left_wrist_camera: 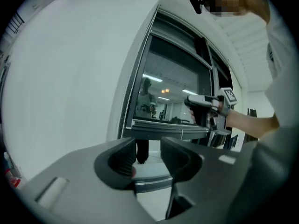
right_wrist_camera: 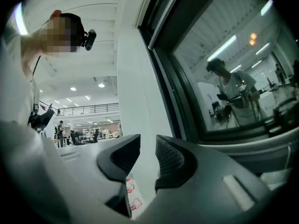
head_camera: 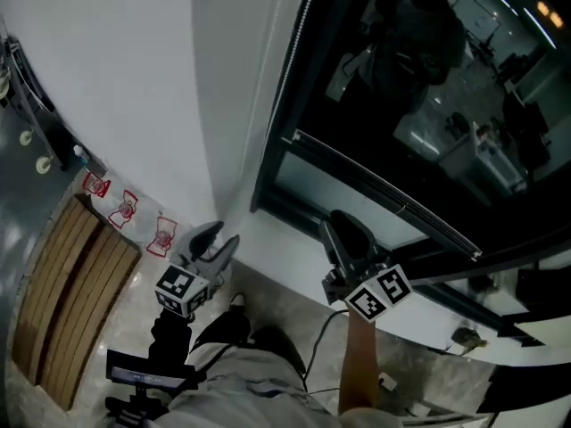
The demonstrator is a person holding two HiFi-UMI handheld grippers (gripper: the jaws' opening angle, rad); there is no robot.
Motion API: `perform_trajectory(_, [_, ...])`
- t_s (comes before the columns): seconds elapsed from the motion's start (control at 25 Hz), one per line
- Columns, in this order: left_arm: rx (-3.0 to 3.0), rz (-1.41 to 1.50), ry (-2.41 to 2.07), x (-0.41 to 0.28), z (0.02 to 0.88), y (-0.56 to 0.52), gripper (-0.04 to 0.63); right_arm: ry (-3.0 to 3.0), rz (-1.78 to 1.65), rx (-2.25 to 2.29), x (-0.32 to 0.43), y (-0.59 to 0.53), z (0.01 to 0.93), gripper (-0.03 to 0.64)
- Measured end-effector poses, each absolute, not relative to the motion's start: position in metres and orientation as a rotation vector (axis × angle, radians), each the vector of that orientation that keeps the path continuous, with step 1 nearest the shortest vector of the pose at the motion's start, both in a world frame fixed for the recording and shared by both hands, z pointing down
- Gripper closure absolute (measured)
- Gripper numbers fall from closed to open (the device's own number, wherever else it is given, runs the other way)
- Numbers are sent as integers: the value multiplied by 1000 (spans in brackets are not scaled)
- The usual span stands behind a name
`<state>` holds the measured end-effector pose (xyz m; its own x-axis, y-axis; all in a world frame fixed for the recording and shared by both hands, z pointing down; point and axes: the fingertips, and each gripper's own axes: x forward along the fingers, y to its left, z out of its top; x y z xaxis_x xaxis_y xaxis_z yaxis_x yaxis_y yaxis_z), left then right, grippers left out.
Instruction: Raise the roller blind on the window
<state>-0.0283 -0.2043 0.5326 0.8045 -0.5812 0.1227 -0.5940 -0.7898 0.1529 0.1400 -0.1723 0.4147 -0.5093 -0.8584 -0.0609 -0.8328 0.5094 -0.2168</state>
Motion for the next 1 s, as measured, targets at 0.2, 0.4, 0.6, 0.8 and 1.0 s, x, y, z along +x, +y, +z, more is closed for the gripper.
perform_trajectory(0.2, [2810,65,-820,-20,537,-173,597,2498,-323,-1603,132,-116,454,565])
perform_trajectory(0.4, [2825,47,-702,8,532,-109,597,2378,-298,-1705,140,-39,464,614])
perform_trajectory(0.6, [2748,78,-649,9,547,-21,597,2275,-350,-1830,140,59,488,615])
perform_trajectory(0.8, [2709,115,-650,2,557,50,597,2221,-471,-1881,132,138,518,615])
perform_trajectory(1.0, [2755,118,-567,4,543,97,597,2177,-503,-1940,122,185,520,615])
